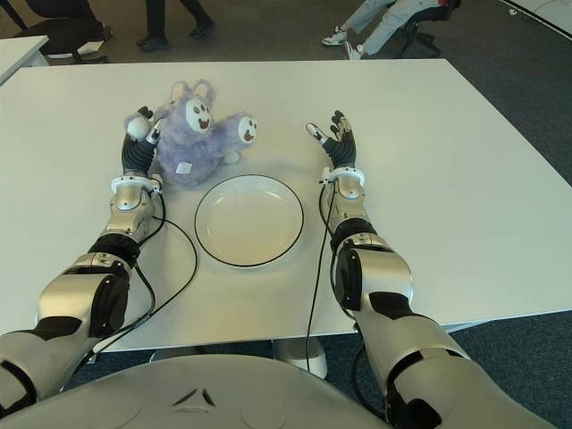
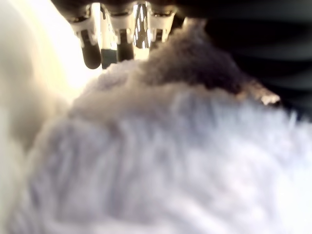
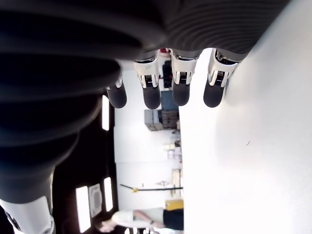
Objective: Put the doll into the plate.
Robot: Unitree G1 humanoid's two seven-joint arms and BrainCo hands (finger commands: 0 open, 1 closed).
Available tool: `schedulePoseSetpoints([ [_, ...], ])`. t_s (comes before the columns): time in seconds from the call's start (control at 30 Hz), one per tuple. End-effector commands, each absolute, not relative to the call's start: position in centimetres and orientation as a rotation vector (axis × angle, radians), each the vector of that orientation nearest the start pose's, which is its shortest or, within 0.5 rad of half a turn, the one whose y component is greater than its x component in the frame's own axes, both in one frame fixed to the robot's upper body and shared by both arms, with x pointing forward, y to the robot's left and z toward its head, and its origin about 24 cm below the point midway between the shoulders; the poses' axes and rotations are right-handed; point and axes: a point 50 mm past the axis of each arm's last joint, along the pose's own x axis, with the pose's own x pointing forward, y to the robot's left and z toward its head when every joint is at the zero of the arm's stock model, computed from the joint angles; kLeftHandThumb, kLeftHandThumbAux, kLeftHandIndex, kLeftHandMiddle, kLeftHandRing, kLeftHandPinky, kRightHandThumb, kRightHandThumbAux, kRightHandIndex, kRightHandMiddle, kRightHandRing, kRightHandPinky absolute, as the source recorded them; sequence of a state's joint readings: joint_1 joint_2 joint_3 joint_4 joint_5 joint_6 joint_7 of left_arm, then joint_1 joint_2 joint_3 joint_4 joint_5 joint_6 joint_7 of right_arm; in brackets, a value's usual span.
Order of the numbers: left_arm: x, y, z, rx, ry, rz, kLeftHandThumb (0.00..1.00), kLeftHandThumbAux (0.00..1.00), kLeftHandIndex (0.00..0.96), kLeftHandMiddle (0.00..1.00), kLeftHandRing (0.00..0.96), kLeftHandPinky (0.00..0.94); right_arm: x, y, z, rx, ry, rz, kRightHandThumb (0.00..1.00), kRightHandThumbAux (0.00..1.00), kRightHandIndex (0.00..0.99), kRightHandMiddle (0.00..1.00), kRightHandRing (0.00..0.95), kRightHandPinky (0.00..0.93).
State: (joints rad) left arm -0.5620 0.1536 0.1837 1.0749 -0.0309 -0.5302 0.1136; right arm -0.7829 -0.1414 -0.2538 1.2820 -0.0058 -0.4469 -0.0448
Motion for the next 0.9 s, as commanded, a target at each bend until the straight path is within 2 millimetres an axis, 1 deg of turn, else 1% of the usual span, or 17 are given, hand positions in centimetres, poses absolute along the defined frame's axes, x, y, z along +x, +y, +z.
schedulePoseSetpoints([
  [0.03, 29.41, 20.19, -3.17, 0.040, 0.157, 0.228, 0.000, 0.477, 0.000, 0.083, 0.103, 0.127, 33.57, -18.04, -1.01, 0.003, 0.257, -0.138, 0.067, 0.672, 0.007, 0.021, 0.013, 0.014],
  [0.9, 29.25, 20.22, -3.29, 0.032, 0.158, 0.232, 0.000, 0.481, 0.000, 0.098, 0.117, 0.131, 33.47, -18.06, -1.12, 0.012, 0.258, -0.141, 0.060, 0.679, 0.007, 0.025, 0.016, 0.012],
])
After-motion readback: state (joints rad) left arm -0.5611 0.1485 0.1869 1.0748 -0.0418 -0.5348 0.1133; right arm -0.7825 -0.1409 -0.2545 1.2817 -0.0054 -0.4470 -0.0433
